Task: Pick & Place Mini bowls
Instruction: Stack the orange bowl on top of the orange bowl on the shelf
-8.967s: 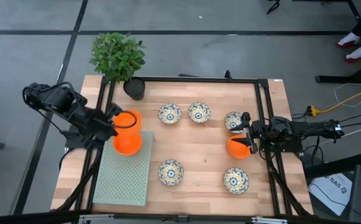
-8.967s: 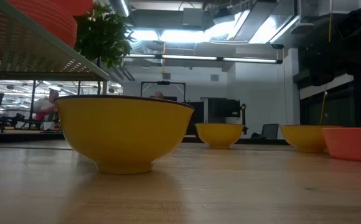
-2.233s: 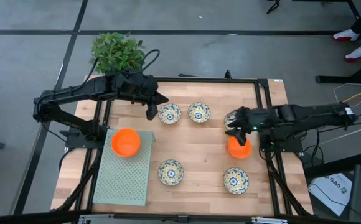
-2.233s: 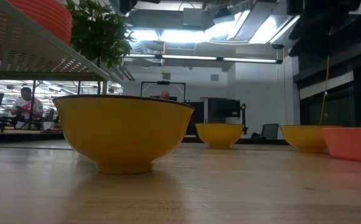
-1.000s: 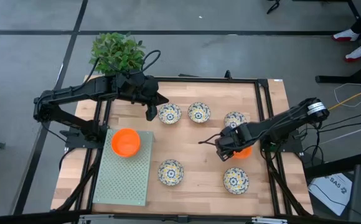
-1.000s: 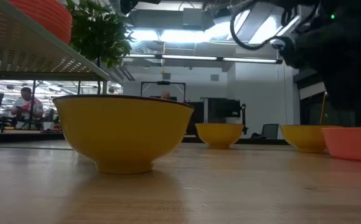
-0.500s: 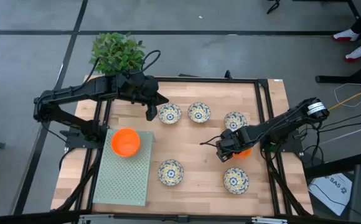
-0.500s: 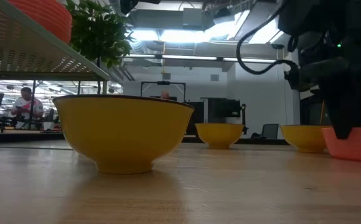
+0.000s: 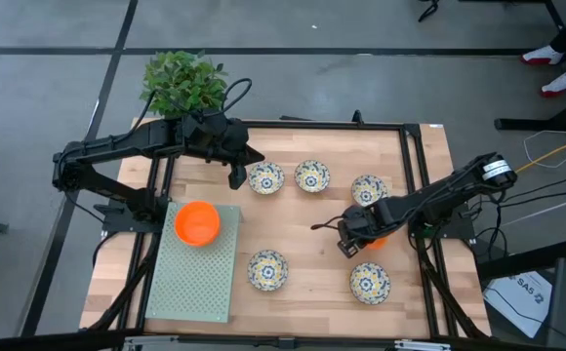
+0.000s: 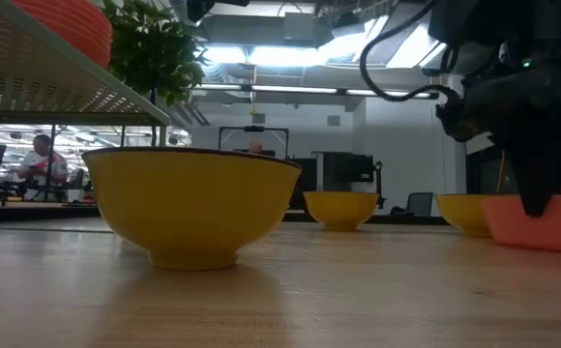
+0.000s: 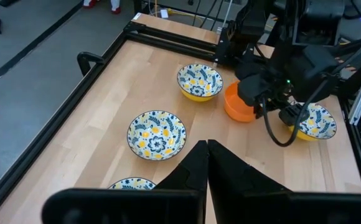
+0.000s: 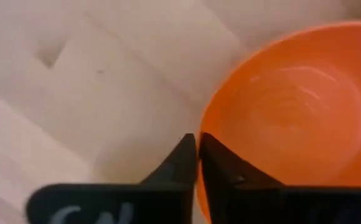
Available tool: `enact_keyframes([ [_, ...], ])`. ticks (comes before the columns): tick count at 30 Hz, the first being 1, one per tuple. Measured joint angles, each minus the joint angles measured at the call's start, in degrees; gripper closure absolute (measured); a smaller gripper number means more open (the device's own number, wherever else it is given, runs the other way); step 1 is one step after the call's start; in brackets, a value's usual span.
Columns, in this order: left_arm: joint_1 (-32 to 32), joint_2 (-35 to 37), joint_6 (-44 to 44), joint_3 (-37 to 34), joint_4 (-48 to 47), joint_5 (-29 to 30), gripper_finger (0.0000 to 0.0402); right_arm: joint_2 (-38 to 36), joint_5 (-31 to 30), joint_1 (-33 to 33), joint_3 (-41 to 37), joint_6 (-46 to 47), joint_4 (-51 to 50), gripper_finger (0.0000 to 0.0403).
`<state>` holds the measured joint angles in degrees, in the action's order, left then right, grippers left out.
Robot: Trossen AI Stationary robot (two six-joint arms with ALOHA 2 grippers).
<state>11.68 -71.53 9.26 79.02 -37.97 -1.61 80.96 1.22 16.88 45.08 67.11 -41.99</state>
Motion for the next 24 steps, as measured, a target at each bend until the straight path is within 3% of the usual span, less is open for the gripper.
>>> enact_keyframes([
  [7, 0.00, 0.00, -0.09, 0.00, 0.06, -0.17, 0.0393, -3.13, 1.49, 0.17, 3.13, -4.00, 2.17, 0.0395],
  [11, 0.00, 0.00, -2.89, 0.00, 0.65, -4.99, 0.0379, -6.80, 1.63, 0.15, 5.97, -11.17, 2.62, 0.0396],
  [17, 0.00, 0.00, -5.68, 0.00, 4.48, -12.80, 0.0326, -12.34, 3.51, -1.68, 9.34, -24.26, 6.24, 0.0399],
  [24, -2.07, -2.58, -15.32, 0.00, 8.18, -17.30, 0.0261, -10.76, 8.21, -4.28, 16.35, -43.50, 6.28, 0.0400],
])
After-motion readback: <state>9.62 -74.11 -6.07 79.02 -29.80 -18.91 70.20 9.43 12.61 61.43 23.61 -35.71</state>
